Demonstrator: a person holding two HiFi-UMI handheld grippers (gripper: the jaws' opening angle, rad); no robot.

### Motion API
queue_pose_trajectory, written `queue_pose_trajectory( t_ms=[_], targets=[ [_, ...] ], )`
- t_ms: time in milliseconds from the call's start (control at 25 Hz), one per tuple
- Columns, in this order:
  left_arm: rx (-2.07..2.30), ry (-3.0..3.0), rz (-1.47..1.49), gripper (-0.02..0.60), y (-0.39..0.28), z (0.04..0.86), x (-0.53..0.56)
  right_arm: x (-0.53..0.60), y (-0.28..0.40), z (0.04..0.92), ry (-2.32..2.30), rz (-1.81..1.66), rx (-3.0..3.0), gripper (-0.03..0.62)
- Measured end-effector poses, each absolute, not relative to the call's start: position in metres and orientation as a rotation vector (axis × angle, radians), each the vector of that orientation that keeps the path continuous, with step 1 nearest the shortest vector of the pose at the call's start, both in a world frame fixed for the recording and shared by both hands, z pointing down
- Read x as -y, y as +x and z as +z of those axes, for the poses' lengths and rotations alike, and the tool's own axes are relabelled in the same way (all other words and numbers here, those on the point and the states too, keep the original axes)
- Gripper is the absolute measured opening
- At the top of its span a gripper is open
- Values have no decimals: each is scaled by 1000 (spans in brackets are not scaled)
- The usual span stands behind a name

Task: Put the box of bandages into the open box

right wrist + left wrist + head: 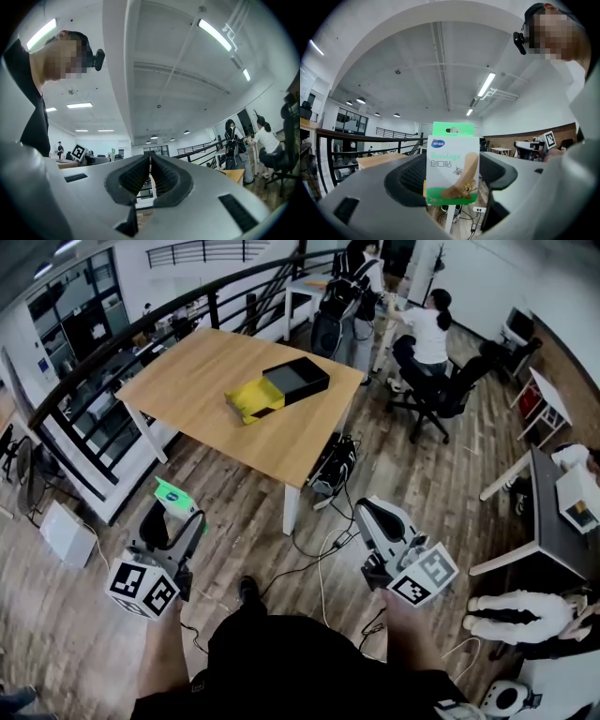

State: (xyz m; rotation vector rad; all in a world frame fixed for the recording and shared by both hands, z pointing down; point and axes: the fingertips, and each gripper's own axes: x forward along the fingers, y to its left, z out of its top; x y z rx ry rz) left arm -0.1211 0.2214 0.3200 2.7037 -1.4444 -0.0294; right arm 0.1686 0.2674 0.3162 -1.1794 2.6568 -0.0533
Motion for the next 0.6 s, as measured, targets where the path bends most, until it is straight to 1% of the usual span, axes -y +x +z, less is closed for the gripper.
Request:
queue_pose_trajectory(
  t_ms=[240,600],
  targets=[
    [1420,2707,-19,351,-127,330,-184,-228,160,324,-1215,-95,-2660,38],
    [1406,2656,-17,351,-157,345,-111,-155,129,337,-1232,-159,-2689,38]
  ],
)
